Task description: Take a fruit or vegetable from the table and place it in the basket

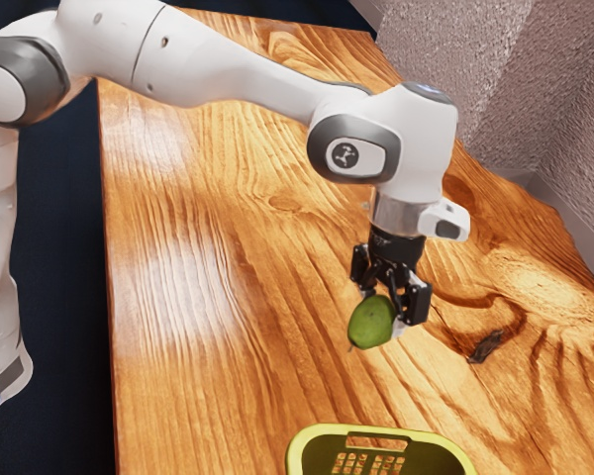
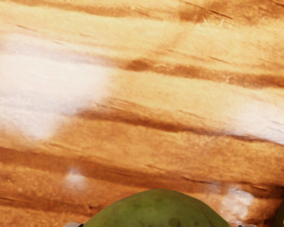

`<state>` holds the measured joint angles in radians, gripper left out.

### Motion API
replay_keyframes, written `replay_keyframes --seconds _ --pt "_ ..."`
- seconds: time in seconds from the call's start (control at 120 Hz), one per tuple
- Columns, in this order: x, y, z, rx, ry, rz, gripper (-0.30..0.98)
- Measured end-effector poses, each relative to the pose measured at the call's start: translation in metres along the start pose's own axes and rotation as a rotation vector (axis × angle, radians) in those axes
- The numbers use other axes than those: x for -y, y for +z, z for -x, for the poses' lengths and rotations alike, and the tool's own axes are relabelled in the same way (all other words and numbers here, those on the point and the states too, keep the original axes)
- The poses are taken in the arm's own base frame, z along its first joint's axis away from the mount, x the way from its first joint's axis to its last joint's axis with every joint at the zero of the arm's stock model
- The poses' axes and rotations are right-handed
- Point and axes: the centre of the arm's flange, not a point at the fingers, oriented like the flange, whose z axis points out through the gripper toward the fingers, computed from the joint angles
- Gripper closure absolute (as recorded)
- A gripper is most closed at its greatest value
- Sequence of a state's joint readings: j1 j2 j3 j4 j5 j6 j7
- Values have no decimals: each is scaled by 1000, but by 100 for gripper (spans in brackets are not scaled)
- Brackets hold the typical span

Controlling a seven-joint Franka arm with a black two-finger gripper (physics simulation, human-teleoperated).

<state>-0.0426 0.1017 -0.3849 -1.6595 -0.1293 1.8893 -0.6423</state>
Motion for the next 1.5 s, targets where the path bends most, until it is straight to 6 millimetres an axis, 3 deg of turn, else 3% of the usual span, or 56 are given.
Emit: replay_keyframes --seconds 0.175,0.392,0.717,0.942,1.058,1.158,1.5 --pt "-45 -26 30 -24 85 52 44" --pt "-98 -22 89 7 209 72 45" --pt "-152 -20 163 21 351 123 44" --pt "-165 -25 169 -18 363 182 44" --pt "-167 -27 170 -30 361 201 22" --pt "-170 -30 172 -49 373 210 11" --pt "-164 -34 159 -80 361 213 1"
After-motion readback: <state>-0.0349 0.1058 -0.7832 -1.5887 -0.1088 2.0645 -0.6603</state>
